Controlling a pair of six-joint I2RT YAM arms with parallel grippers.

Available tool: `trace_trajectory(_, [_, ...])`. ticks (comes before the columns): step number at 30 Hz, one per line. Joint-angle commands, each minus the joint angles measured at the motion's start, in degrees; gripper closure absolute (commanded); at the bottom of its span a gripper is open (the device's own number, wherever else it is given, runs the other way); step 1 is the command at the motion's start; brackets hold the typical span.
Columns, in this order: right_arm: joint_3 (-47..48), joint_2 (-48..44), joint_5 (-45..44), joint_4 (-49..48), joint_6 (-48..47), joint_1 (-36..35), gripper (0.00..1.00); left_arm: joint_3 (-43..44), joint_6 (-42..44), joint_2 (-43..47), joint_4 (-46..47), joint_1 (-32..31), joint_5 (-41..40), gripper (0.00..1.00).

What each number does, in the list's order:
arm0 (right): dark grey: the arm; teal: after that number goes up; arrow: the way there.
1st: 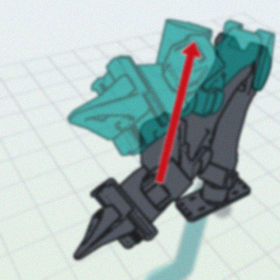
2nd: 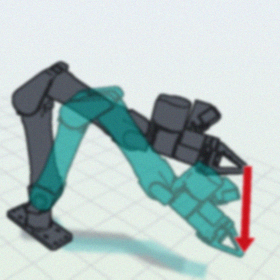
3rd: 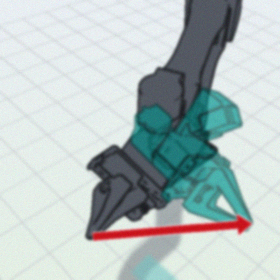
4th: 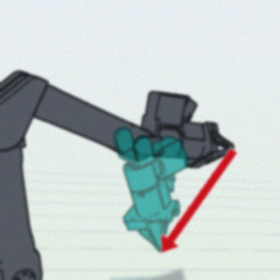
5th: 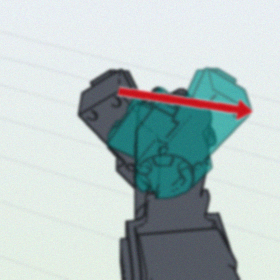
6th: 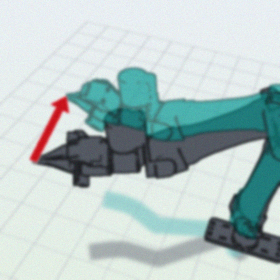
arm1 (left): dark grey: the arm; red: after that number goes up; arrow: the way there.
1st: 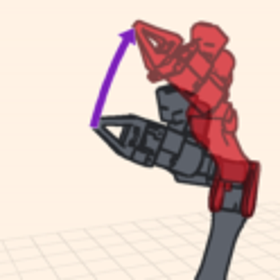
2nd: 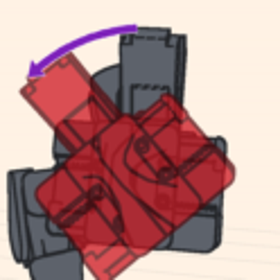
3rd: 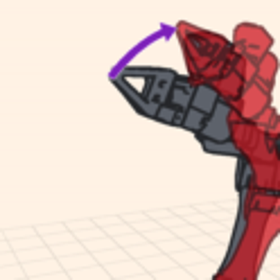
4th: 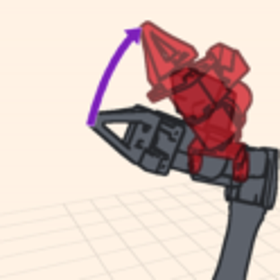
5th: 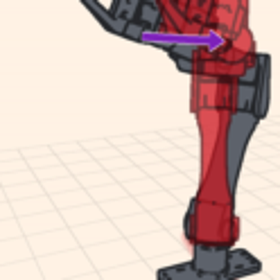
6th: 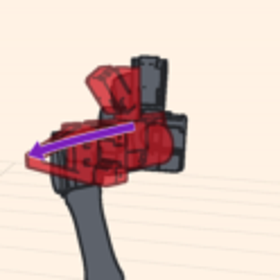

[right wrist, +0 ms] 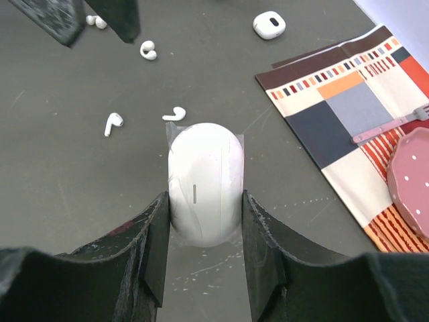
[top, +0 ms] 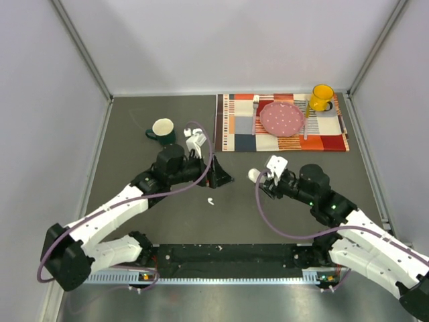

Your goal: Insert the wireless bluetooth earbuds into the charging case

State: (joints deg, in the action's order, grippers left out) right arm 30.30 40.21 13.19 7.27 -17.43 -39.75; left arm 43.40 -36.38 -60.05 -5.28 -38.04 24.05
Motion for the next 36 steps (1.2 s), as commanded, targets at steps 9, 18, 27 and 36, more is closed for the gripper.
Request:
trace_trajectory(9, [1.1, 0.8, 1.7, -5.8, 2.4, -3.1, 1.00, 5.6, -4.2, -8.0, 11.7, -5.0, -2.9, 0.06])
trace_trajectory(18, [0.8, 0.8, 1.7, -6.1, 3.2, -3.5, 1.00, 7.9, -4.6, -11.8, 13.3, -7.4, -1.8, 0.15])
trace_trajectory(27, [0.6, 0.2, 1.8, -6.4, 4.6, -3.7, 1.00, 8.9, -4.6, -13.8, 14.1, -9.6, -0.9, 0.35])
trace_trajectory(36, [0.2, -1.6, 2.5, -6.2, 5.2, -3.7, 1.00, 10.6, -4.6, -16.4, 15.3, -10.9, 0.6, 0.59])
